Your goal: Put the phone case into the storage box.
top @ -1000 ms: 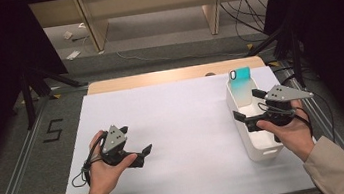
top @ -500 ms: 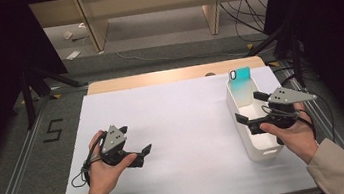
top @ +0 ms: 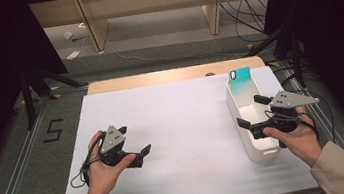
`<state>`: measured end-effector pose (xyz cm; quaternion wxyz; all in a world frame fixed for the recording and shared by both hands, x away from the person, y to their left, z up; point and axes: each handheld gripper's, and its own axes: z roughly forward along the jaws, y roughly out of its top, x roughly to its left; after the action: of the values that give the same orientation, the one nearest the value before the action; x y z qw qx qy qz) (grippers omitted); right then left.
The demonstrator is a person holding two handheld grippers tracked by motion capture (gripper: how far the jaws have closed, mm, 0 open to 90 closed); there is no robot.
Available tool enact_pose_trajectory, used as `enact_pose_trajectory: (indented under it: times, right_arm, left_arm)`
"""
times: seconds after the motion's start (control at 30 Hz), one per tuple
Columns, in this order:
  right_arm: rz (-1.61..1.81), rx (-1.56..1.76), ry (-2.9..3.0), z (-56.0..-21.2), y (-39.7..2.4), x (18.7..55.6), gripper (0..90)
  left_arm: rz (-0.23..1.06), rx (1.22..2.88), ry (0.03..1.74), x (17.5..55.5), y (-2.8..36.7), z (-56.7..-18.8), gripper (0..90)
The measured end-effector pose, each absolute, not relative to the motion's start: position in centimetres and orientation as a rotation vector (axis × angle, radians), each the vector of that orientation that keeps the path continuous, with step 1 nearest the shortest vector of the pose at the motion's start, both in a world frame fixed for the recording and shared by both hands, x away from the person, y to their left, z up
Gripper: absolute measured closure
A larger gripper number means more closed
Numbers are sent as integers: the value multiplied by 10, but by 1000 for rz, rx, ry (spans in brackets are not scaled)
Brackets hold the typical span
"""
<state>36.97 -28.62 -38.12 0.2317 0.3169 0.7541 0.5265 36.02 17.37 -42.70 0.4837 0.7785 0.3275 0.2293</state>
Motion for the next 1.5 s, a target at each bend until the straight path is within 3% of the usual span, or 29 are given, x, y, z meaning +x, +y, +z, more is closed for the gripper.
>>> enact_pose_trajectory:
  times: [1.5]
  right_arm:
    - [1451,857,2101,-395,-304,358,63]
  left_arm:
    - [544,1912,779,358,169,-430,0]
